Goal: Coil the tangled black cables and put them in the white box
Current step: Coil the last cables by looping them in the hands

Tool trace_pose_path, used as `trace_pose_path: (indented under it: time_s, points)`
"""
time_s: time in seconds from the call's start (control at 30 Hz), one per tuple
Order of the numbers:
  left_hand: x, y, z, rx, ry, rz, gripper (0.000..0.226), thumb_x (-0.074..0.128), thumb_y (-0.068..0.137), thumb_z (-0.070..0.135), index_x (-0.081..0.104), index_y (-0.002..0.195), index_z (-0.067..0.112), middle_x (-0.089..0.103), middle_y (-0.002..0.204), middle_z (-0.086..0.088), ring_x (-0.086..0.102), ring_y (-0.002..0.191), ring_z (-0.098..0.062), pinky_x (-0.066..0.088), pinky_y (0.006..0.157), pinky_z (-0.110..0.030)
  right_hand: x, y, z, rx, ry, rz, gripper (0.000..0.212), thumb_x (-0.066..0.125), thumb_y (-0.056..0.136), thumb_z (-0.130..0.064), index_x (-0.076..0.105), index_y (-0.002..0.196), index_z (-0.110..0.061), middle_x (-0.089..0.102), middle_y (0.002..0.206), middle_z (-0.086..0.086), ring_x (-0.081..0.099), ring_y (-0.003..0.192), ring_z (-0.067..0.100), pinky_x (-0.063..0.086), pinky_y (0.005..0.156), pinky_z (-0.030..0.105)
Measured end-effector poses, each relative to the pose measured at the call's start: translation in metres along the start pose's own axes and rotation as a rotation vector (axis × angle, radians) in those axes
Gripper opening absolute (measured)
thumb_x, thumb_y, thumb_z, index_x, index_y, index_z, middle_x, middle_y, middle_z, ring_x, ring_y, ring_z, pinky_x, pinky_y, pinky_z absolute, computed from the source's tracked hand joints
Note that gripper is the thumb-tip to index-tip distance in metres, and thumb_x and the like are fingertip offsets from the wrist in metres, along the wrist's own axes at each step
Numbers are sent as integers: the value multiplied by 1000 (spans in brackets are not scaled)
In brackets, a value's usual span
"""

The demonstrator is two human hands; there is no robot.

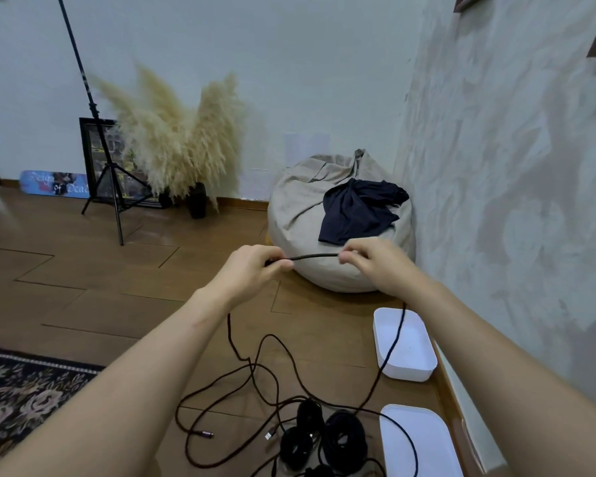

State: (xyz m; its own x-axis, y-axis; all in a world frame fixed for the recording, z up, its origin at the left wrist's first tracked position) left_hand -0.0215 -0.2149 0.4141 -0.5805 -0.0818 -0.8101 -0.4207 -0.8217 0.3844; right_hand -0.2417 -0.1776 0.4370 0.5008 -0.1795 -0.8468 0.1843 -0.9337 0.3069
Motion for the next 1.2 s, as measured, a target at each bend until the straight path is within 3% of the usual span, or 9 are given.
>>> trace_pose_path:
  time_s: [0.1, 0.2, 0.33, 0.53, 0.7, 0.8, 0.93, 1.1, 1.2]
  points:
    - [-17, -7, -27, -88, 22, 46, 24, 56, 102, 48, 69, 87, 33, 66, 75, 10, 59, 72, -7, 45, 64, -32, -12, -7, 33, 106, -64, 11, 16, 56, 102, -37, 66, 91, -34, 61, 73, -10, 57, 73, 10, 38, 61, 29]
    - [-16, -3, -1, 22, 67, 71, 27, 56, 101, 49, 69, 90, 28, 66, 74, 7, 59, 72, -10, 49, 68, -34, 10, -5, 15, 77, 86, -131, 20, 58, 99, -47, 66, 108, -32, 65, 87, -8, 62, 84, 12, 47, 74, 29]
    - [-4, 1, 37, 129, 41, 65, 28, 58, 101, 47, 68, 89, 24, 61, 68, 5, 56, 69, -11, 40, 60, -27, 24, 4, -31, -75, 135, -96, 15, 57, 102, -40, 68, 96, -32, 60, 67, -23, 54, 65, -4, 35, 59, 18]
    - [-10, -19, -46, -171, 8, 6, 29, 52, 103, 49, 69, 91, 28, 66, 75, 7, 60, 71, -13, 44, 61, -31, 7, -6, 40, 110, -146, -69, 24, 52, 104, -36, 69, 92, -24, 68, 87, -5, 61, 84, 19, 43, 69, 32]
    - [4, -6, 13, 35, 35, 22, 29, 54, 102, 48, 68, 91, 26, 66, 72, 7, 58, 69, -9, 45, 63, -33, 38, -2, -4, 46, 182, -209, 18, 59, 97, -51, 65, 109, -38, 72, 99, -3, 66, 91, 12, 51, 83, 31]
    - [14, -2, 26, 59, -18, 0, 31, 56, 102, 48, 67, 87, 23, 62, 69, 5, 56, 66, -10, 41, 60, -30, 26, 5, -25, -56, 146, -88, 15, 56, 103, -35, 70, 96, -34, 67, 81, -12, 58, 75, 3, 42, 69, 26]
    - [-1, -16, -29, -176, -54, -4, 30, 55, 103, 46, 69, 87, 25, 66, 74, 4, 58, 69, -13, 43, 62, -32, -22, -4, 28, 123, -2, 204, 24, 51, 105, -30, 71, 92, -27, 69, 87, -11, 61, 84, 16, 46, 75, 38]
    - [-19, -7, -21, -100, -23, 133, 25, 54, 104, 44, 65, 87, 29, 62, 68, 5, 55, 65, -12, 42, 60, -34, 8, -8, 37, 145, 173, -15, 8, 58, 100, -31, 65, 104, -34, 68, 90, -9, 63, 88, 16, 49, 82, 37]
    - [-7, 2, 22, 72, 37, 88, 24, 57, 102, 44, 68, 89, 28, 62, 69, 8, 56, 68, -9, 42, 63, -29, 21, 3, -3, 39, 269, -81, 28, 63, 97, -43, 65, 122, -32, 63, 92, -13, 60, 87, 7, 47, 81, 29]
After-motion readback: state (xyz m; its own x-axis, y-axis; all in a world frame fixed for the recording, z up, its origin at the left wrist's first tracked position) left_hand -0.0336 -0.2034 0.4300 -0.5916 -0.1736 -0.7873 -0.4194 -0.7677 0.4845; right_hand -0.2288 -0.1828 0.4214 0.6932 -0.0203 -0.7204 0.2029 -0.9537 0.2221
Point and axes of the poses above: each hand's wrist, its own y-axis towards the middle knuckle, its own x-axis out of the palm, z = x × y, the point moved 8 cm from there along y, towards the middle knuckle
